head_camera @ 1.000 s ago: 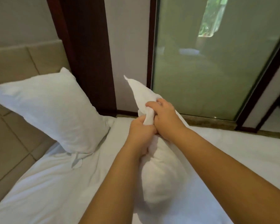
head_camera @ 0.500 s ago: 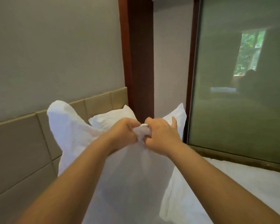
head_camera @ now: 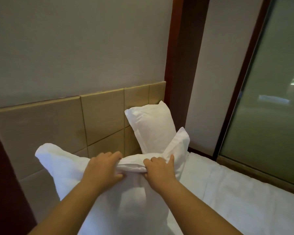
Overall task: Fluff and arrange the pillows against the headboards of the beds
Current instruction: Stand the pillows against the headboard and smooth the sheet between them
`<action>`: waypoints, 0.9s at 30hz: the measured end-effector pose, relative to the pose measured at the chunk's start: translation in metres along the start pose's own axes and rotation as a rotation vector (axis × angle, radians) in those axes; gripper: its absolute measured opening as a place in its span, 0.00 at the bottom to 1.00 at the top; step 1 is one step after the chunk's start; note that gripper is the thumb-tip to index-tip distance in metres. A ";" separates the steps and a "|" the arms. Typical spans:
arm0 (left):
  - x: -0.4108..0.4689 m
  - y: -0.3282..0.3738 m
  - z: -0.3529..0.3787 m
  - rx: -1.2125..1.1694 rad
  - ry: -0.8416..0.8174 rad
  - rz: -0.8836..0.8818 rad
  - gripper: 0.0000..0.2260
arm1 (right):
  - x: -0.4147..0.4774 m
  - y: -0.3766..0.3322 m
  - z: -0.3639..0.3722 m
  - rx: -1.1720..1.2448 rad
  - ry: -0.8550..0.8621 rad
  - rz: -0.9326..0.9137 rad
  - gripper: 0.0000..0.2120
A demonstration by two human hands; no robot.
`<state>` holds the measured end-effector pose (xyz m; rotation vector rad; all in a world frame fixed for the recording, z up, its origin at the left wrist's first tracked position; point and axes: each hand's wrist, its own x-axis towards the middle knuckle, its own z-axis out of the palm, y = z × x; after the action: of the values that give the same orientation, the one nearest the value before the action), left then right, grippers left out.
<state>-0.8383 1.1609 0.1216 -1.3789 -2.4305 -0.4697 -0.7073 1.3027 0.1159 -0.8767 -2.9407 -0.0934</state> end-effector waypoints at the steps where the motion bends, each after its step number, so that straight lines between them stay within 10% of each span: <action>1: -0.003 -0.007 0.003 0.041 0.001 -0.026 0.20 | 0.002 0.000 0.000 -0.005 -0.006 -0.004 0.18; 10: 0.004 -0.012 0.050 0.131 -0.023 -0.033 0.34 | 0.017 0.030 0.013 0.051 -0.064 0.137 0.28; 15: 0.024 0.013 0.075 0.171 0.042 0.033 0.26 | 0.040 0.058 0.035 0.075 -0.143 0.173 0.28; 22: 0.066 -0.011 0.113 0.285 0.016 -0.034 0.13 | 0.135 0.062 0.068 0.015 -0.219 0.002 0.20; 27: 0.100 -0.051 0.101 0.167 0.051 -0.287 0.21 | 0.202 0.044 0.058 0.084 0.046 -0.225 0.08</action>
<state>-0.9413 1.2554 0.0660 -0.9447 -2.5702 -0.3521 -0.8550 1.4542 0.0772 -0.5233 -2.9634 -0.0024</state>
